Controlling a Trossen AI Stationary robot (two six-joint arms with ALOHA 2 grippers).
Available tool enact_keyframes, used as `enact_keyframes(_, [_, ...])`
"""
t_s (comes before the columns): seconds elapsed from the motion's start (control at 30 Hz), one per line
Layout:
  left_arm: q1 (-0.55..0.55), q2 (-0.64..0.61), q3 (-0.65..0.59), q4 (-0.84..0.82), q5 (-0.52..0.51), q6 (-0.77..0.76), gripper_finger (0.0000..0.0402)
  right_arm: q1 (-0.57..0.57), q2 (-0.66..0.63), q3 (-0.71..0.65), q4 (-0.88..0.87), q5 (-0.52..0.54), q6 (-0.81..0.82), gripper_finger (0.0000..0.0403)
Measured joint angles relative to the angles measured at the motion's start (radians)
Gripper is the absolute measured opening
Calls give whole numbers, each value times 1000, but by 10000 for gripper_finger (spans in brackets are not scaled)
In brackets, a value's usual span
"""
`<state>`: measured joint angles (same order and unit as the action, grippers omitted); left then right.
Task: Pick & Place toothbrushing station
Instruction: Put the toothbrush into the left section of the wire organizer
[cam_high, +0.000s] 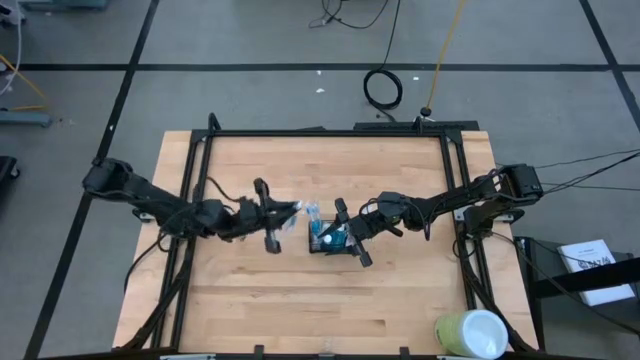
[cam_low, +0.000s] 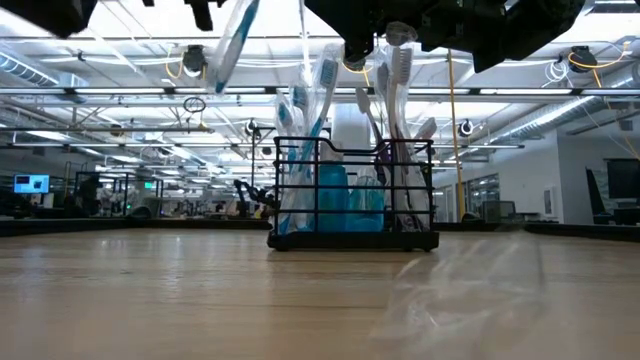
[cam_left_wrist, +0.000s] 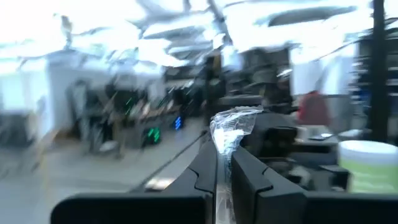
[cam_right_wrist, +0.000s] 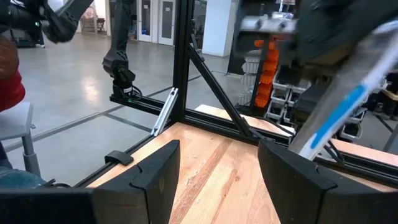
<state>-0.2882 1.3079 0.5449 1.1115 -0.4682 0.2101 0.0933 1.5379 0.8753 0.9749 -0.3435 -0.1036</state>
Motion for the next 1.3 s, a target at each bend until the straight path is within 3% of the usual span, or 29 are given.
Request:
enact_keyframes(0.27, [6,205,-51,447,230,185,16,0,0,0,0,0,0,210])
enact_keyframes(0.57, [92,349,47,454,330,104,16,0,0,0,0,0,0,210])
enact_keyframes(0.8, [111,377,78,445,371,67,16,0,0,0,0,0,0,210])
enact_keyframes(1.3, [115,554,75,453,281,-42,18,0,0,0,0,0,0,210])
